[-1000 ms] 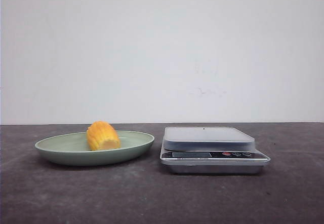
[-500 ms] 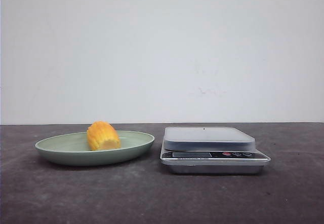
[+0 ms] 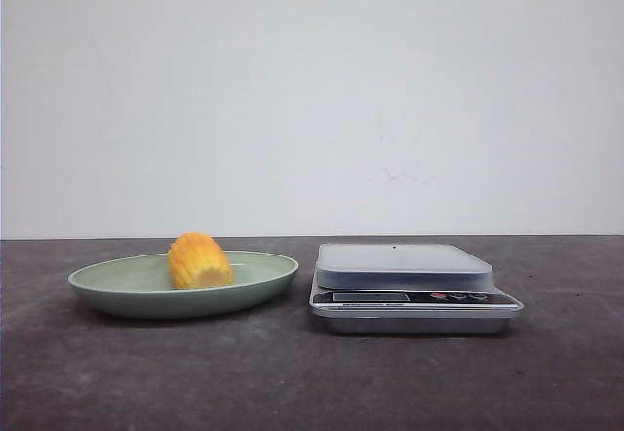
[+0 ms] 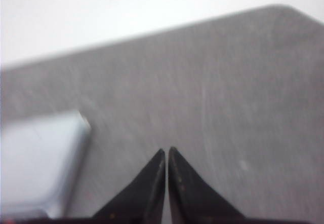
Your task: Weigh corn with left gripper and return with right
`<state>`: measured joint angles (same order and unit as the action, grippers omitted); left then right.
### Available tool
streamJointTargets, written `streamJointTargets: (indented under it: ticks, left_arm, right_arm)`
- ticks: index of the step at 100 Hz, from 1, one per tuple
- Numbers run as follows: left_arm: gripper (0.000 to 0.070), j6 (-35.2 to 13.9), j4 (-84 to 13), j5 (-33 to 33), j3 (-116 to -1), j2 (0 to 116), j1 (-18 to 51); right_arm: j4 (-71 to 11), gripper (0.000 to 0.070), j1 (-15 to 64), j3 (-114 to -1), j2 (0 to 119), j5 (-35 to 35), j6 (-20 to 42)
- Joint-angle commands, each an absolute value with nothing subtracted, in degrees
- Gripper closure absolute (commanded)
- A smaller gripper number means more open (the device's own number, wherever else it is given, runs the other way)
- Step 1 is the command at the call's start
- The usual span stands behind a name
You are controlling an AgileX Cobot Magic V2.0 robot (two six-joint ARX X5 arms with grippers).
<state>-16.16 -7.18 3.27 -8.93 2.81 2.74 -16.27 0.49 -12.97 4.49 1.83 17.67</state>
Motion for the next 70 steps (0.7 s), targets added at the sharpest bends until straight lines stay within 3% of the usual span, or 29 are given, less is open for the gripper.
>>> streamJointTargets:
  ticks: [1,15,17,20,24,28,33,39,57,70]
  left_arm:
    - [0.0685,-19.5,-7.4,3.3,-17.1,6.1,2.7]
    - [0.0661,-16.9,-14.2,2.3,-32.3,17.5,2.7]
    - [0.0613,-16.8,-15.1,1.6,-34.3,19.1,2.7]
    - [0.0485,-16.8,-16.5,0.5,-37.1,21.4,2.7]
    - [0.0301,-16.8,-18.2,-1.0,-40.6,24.0,2.7]
    - [0.0213,-16.9,-19.5,-2.2,-43.4,26.4,2.7]
    - [0.0230,-17.2,-20.9,-3.9,-46.4,29.2,2.9]
    - [0.0281,-17.1,-22.2,-6.4,-49.1,32.1,3.5]
    - [0.0276,-17.9,-22.6,-7.9,-55.5,43.6,10.9]
    - [0.0265,-19.4,-21.4,-4.4,-58.1,54.6,18.1]
  right_arm:
    - [-17.4,0.0697,0.6,-20.0,8.0,1.9,19.8]
    - [-20.8,0.0687,0.6,-32.7,17.2,3.5,17.4]
    - [-21.4,0.0667,0.6,-34.3,18.3,3.9,17.4]
    - [-22.3,0.0596,0.6,-36.7,19.9,4.6,17.3]
    - [-23.5,0.0453,0.7,-39.5,21.7,5.1,17.0]
    - [-24.4,0.0310,0.8,-41.8,23.2,5.7,16.5]
    - [-25.3,0.0214,1.1,-44.3,24.7,7.0,15.9]
    - [-26.8,0.0215,1.8,-46.9,26.2,8.2,15.7]
    - [-30.8,0.0215,3.6,-52.4,29.3,9.1,14.2]
    - [-31.0,0.0211,4.4,-53.6,30.0,9.3,14.2]
